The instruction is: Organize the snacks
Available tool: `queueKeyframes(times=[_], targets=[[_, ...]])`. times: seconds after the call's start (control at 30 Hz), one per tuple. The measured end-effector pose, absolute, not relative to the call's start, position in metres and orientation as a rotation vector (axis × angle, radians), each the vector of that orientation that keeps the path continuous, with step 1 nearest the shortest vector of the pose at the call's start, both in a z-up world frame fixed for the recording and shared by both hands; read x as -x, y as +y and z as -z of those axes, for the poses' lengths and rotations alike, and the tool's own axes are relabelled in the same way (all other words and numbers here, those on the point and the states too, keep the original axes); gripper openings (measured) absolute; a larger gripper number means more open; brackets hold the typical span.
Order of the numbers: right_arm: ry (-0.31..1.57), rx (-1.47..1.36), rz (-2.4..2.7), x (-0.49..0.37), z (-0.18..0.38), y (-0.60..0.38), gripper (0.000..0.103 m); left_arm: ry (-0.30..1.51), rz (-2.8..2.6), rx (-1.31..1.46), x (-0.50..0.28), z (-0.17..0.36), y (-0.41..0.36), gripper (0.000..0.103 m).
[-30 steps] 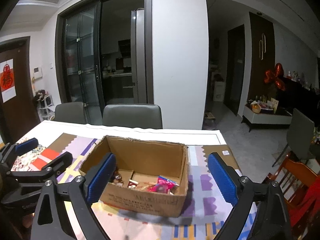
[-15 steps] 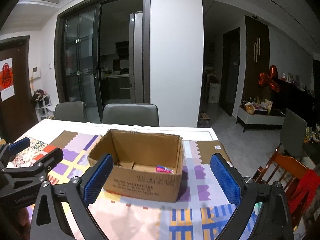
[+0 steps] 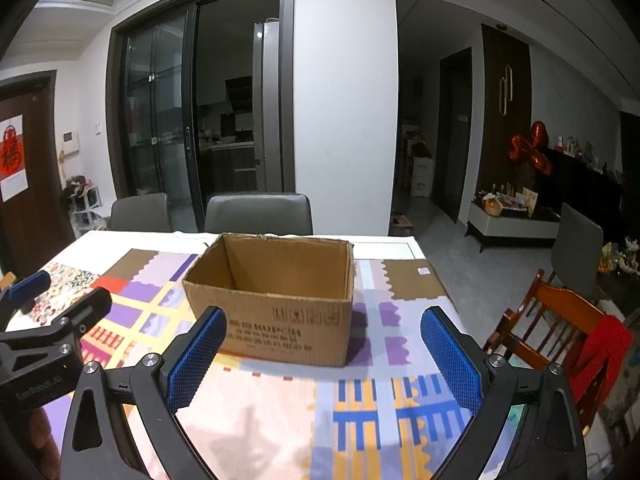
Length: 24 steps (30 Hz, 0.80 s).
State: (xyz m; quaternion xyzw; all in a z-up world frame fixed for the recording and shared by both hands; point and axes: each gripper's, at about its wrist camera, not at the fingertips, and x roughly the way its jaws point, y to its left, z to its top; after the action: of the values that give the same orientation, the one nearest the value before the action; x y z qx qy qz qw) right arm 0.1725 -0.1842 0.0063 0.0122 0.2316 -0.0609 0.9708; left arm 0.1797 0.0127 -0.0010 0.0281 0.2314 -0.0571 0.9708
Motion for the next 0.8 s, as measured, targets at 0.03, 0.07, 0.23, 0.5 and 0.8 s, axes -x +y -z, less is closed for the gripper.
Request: queueKeyframes(times=[0.03,0.07,0.23,0.5,0.8], targets=[[0.467,-0.022,0.126,-0.167,-0.006,-0.184,0.099,0.467,0.111,-0.059,-0.176,0.001,0.014,0.103],[0.468,-0.02,0.128,-0.164,-0.006,-0.183,0.099,0.466,0.111,-0.059,-0.171,0.001,0.014,0.103],[0.478,-0.041,0.128,-0.142,-0.001,-0.185,0.099,0.48,0.109,-0.061,-0.151,0.004,0.016,0.103],[0.487,-0.052,0.13,-0.107,0.0,-0.186,0.099,0.496,0.12,-0.07,-0.12,0.009,0.016,0.103],[0.502,-0.061,0.133,-0.073,0.007,-0.184,0.099,0.515,0.116,-0.051,-0.083,0.017,0.024,0.103]])
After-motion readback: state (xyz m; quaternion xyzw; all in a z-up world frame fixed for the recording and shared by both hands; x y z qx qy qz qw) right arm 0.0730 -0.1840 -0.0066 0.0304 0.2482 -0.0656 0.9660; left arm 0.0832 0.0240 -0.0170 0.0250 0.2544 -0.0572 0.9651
